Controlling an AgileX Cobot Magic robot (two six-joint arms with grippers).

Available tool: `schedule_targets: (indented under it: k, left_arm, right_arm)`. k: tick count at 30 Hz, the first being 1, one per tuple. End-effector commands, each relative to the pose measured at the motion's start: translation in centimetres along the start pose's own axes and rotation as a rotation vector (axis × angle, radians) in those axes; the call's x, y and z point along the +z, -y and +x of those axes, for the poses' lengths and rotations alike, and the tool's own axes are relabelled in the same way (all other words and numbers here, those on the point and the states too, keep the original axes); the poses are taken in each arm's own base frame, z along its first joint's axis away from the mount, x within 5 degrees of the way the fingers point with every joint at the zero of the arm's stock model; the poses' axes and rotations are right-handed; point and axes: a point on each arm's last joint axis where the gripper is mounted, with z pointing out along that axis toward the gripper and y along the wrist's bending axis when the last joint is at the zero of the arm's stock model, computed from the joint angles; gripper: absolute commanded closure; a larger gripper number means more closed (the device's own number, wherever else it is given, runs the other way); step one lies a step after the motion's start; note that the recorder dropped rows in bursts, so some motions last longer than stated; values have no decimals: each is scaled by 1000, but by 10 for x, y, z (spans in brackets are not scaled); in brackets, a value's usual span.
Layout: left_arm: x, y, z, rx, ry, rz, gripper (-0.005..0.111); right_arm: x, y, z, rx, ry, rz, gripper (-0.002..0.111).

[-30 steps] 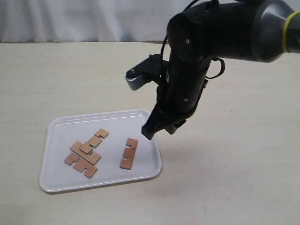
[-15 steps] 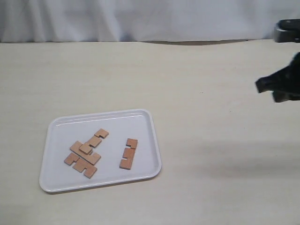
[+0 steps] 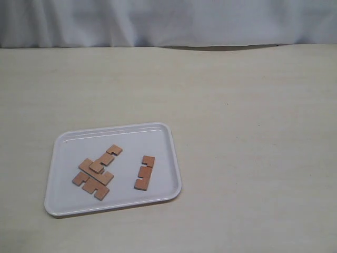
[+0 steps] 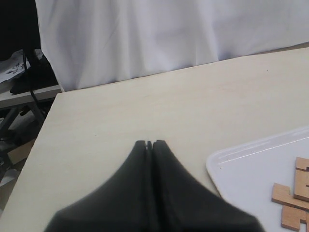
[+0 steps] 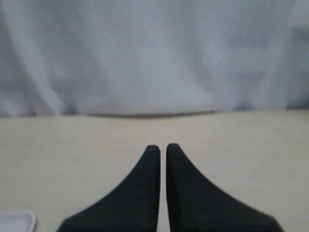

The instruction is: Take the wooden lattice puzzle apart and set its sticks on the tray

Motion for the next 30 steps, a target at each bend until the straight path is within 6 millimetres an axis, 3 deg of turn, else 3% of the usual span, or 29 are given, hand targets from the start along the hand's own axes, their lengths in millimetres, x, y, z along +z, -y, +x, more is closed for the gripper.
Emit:
schedule_targets:
  k: [1, 6, 12, 18, 24, 25, 27, 30]
  left_arm:
    - [0, -1, 0, 1, 8, -12, 107]
    - [0, -1, 0, 1, 8, -12, 107]
    - [0, -1, 0, 1, 8, -12, 107]
    - [0, -1, 0, 1, 8, -12, 107]
    - [0, -1, 0, 1, 8, -12, 107]
    - [0, -1, 0, 1, 8, -12, 107]
    - [0, -1, 0, 1, 8, -12, 107]
    - [0, -1, 0, 1, 8, -12, 107]
  right_arm:
    - [-32, -1, 2, 38, 249, -27, 104]
    - [-71, 0, 2, 40, 452, -38, 104]
    - [-72, -1, 2, 109, 421, -66, 104]
    - [-50, 0, 31, 92, 379, -53, 104]
    - [-15, 2, 101, 76, 240, -34, 104]
    - [-16, 2, 99, 68, 262, -34, 104]
    - [-13, 3, 111, 36, 131, -23, 104]
    - [-13, 2, 111, 54, 135, -27, 104]
